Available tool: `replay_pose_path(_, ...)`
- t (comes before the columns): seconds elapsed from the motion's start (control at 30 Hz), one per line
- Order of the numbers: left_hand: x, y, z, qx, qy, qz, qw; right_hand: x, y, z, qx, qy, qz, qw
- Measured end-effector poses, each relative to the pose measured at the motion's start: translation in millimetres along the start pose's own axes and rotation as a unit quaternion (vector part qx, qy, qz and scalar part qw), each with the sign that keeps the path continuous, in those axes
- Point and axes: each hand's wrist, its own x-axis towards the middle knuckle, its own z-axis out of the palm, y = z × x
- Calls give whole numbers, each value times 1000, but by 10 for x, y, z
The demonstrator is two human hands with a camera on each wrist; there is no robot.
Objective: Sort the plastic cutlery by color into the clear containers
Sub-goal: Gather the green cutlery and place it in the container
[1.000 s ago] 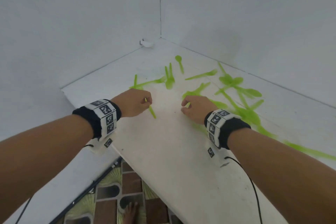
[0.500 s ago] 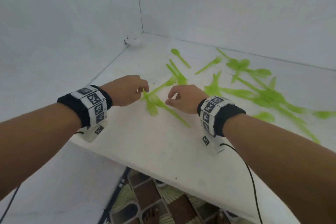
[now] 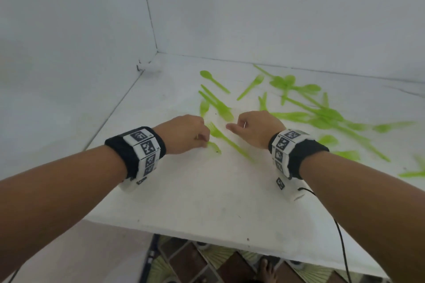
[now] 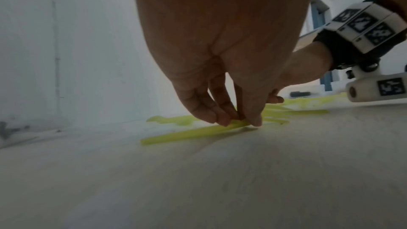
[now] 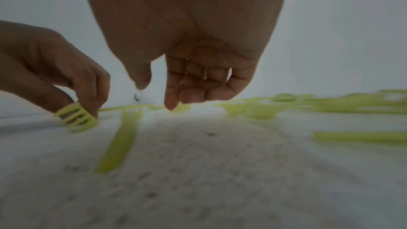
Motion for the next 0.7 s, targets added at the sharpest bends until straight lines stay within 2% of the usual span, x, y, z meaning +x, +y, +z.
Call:
replay_pose_path(0.1, 159, 160, -11, -41, -15, 9, 999, 40, 188, -153, -10, 66, 36, 997)
replay_pose_path(0.17, 257, 208, -81, -64, 5, 16, 998, 50, 333, -262, -34, 73, 55, 995)
replay_pose_path(0.3, 531, 140, -236, -37, 36, 29, 998, 54, 594, -321, -112, -9, 104, 988)
replay_pose_path(0.43, 836, 162, -218, -6, 17, 31, 999, 87, 750, -301, -58, -42, 125, 990)
replay_pose_path(0.5, 993, 259, -193, 7, 7, 44, 999, 114, 819, -301, -13, -17, 126, 992)
replay_pose_path(0.6, 1264, 412, -184, 58, 2, 73, 996, 156, 922, -333, 36, 64, 134, 988)
replay_pose_path(0.7, 1542, 544, -194, 165, 2, 108, 980, 196, 1076, -416, 95, 158, 155, 971)
